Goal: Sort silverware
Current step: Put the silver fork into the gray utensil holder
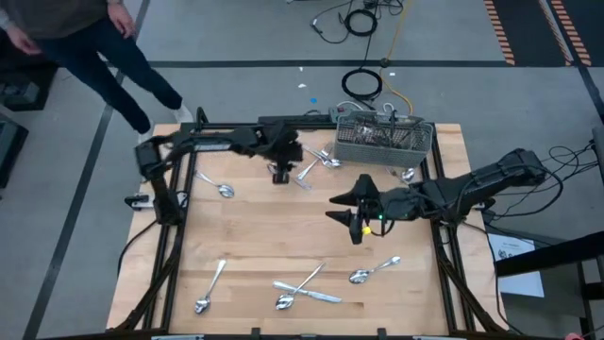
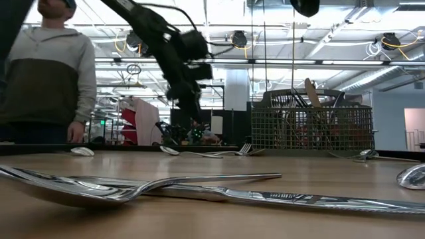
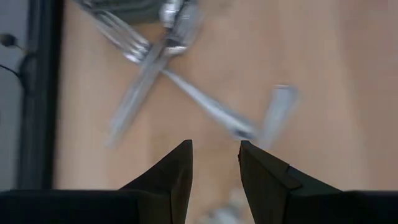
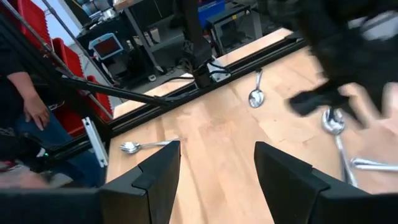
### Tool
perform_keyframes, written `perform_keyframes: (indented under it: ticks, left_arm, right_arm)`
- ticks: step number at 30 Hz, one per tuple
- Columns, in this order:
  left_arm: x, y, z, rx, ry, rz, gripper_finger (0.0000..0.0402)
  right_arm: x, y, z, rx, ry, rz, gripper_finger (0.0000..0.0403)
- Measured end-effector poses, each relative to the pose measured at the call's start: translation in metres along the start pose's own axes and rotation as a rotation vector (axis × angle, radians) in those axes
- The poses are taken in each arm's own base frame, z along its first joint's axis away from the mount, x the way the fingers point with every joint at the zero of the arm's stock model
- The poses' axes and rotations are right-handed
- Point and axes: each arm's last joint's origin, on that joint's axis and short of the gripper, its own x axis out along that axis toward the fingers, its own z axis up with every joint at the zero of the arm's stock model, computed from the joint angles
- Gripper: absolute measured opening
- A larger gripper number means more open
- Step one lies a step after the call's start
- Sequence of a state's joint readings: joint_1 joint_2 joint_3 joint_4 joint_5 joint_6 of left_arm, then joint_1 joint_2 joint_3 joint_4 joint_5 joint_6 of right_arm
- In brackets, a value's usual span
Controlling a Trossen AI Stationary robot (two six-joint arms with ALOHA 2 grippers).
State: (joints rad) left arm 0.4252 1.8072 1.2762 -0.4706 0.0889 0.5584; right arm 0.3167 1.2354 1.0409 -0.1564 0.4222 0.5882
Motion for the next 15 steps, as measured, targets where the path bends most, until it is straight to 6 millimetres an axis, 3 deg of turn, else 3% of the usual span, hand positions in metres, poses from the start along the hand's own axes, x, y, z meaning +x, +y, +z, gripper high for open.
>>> perform_keyframes:
  ticks: [4, 9, 15]
  left_arm:
    - [0.024, 0.025, 0.01, 0.136, 0.04, 0.054, 0.0138]
    - [0.046, 0.048, 0.022, 0.185, 0.074, 0.061, 0.0138]
    - [0.072, 0.057, 0.024, 0.204, 0.178, -0.031, 0.0138]
  right_arm:
    - [-0.004, 0.006, -0.005, 0.023, -0.003, -0.013, 0.0196]
    - [-0.007, 0.01, -0.01, 0.045, 0.019, -0.009, 0.0196]
    - [-0.009, 0.012, -0.015, 0.045, 0.047, -0.014, 0.0196]
